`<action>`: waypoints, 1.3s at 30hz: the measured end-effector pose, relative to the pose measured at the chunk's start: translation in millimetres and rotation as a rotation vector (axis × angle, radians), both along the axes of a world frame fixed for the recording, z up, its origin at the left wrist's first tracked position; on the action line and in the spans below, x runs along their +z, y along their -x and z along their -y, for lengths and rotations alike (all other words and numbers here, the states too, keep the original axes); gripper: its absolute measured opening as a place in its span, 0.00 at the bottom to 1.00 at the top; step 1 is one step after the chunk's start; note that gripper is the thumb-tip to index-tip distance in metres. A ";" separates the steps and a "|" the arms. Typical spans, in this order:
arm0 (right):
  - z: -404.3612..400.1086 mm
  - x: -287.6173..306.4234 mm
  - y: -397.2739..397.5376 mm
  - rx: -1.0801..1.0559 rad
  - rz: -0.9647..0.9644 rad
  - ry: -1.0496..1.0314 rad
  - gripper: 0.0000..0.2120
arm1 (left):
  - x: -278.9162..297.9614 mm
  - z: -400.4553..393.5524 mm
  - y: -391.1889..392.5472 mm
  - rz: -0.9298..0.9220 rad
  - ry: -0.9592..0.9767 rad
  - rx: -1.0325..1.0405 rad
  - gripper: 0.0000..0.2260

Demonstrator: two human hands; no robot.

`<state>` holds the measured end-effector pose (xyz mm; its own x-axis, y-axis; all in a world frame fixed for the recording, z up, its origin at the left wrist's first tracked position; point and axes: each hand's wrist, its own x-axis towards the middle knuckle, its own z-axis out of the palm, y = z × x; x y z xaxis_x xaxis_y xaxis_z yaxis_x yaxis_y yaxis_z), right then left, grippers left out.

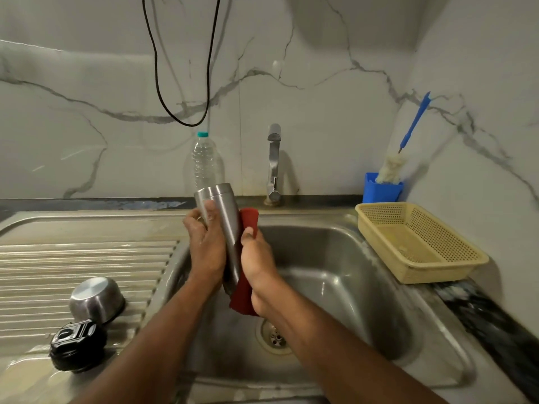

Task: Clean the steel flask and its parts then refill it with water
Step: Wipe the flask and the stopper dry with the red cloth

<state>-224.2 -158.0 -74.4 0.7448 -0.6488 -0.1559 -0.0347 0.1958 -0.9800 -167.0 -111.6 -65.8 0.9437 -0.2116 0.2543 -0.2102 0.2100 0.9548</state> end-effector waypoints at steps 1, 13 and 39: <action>4.5 3.6 1.3 -0.015 0.027 -0.045 0.19 | -2.2 1.4 0.6 0.016 -0.053 -0.046 0.27; 8.4 5.4 2.5 -0.034 0.117 0.297 0.22 | -10.3 8.6 0.3 0.046 0.036 -0.151 0.21; -5.2 5.4 11.0 0.016 -0.132 -0.235 0.20 | 13.9 -9.9 -6.5 0.084 0.021 0.011 0.19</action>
<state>-235.2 -152.9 -69.0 0.7178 -0.5716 -0.3974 -0.1644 0.4155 -0.8946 -160.5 -101.7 -51.9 0.9212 -0.1946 0.3371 -0.2920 0.2272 0.9291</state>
